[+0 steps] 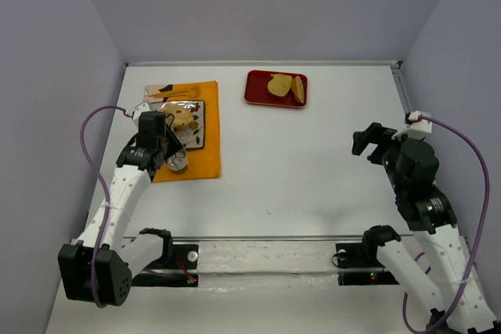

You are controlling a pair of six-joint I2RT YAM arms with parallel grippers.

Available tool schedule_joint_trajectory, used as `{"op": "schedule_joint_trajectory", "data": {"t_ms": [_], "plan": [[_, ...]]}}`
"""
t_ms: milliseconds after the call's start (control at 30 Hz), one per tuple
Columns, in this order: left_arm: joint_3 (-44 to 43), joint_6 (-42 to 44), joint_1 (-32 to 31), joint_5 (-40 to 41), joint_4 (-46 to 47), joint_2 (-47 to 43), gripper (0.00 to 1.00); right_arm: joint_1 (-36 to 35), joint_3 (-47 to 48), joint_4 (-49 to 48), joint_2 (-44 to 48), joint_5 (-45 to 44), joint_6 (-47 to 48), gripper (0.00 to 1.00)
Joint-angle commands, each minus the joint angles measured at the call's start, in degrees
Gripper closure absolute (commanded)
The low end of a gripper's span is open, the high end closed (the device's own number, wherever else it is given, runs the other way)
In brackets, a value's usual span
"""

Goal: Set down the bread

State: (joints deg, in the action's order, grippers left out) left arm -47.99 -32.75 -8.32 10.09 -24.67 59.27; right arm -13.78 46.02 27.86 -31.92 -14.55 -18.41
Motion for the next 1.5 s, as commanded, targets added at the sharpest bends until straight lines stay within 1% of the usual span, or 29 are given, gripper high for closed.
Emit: {"op": "schedule_joint_trajectory", "data": {"t_ms": [0,67,133,167,233,367,600,700,733,767,867,933,967,1067,1100,1133,1167,1300,1467], "plan": [[-2.55,0.32,0.93,0.9,1.29,-1.26,0.55,0.07,0.03,-2.28,0.37,0.22,-0.22,0.0],[-3.77,0.67,0.93,0.9,0.94,-1.35,0.52,0.07,0.03,-2.28,0.28,0.13,-0.13,0.0],[-4.74,1.11,0.93,0.99,0.58,-1.69,0.42,0.07,0.03,-2.37,0.37,0.04,-0.22,0.0],[-4.92,1.2,0.93,0.99,0.58,-1.78,0.42,0.07,0.03,-2.46,0.28,0.04,-0.13,0.0],[-5.45,1.46,0.93,0.64,0.67,-2.13,0.37,0.07,-0.05,-2.37,0.28,0.04,-0.13,0.0],[-6.06,1.9,0.93,-0.24,0.67,-2.49,0.33,0.07,-0.05,-2.54,0.37,-0.04,-0.13,0.0],[-7.47,2.17,0.93,-1.29,1.02,-3.72,0.33,0.07,-0.05,-2.54,0.11,-0.31,-0.13,0.0],[-9.22,2.61,0.85,-3.31,2.25,-3.98,0.39,0.07,-0.05,-2.63,0.11,-0.31,-0.13,0.0],[-9.93,3.39,0.76,-4.8,2.78,-3.98,0.4,0.07,-0.05,-2.63,0.11,-0.31,-0.13,0.0],[-10.89,3.66,0.41,-6.99,4.35,-3.89,0.43,0.07,-0.05,-2.63,0.02,-0.48,-0.13,0.0],[-12.13,4.01,-3.19,-7.28,7.86,-3.98,0.44,0.07,-0.05,-2.72,-0.07,-0.75,-0.13,0.0],[-12.74,4.27,-5.82,-5.87,9.37,-3.55,0.45,0.07,-0.14,-2.72,-0.16,-1.1,-0.22,0.0],[-13.27,4.71,-9.31,-4.82,10.07,-3.19,0.46,0.07,-0.14,-2.72,-0.07,-1.27,-0.13,0.0],[-12.84,6.55,-16.62,1.32,13.67,-0.91,0.46,0.07,-0.23,-2.63,-0.07,-1.8,-0.13,0.0],[-12.49,7.26,-21.08,4.04,15.59,-0.12,0.46,0.07,-0.23,-2.63,-0.07,-2.06,-0.04,0.0],[-11.87,7.53,-23.04,5.11,16.4,2.15,0.45,0.07,-0.23,-2.63,0.02,-2.41,-0.04,0.0],[-11.87,7.61,-26.28,7.64,17.01,3.65,0.45,0.07,-0.23,-2.55,0.02,-2.94,0.04,0.0],[-11.17,6.22,-31.04,14.59,17.19,11.11,0.43,0.07,-0.4,-2.63,0.19,-3.99,0.05,0.0],[-6.86,3.84,-33.51,12.86,22.81,16.31,0.42,0.07,-0.4,-2.55,-0.77,-5.32,-0.22,0.0]]}}
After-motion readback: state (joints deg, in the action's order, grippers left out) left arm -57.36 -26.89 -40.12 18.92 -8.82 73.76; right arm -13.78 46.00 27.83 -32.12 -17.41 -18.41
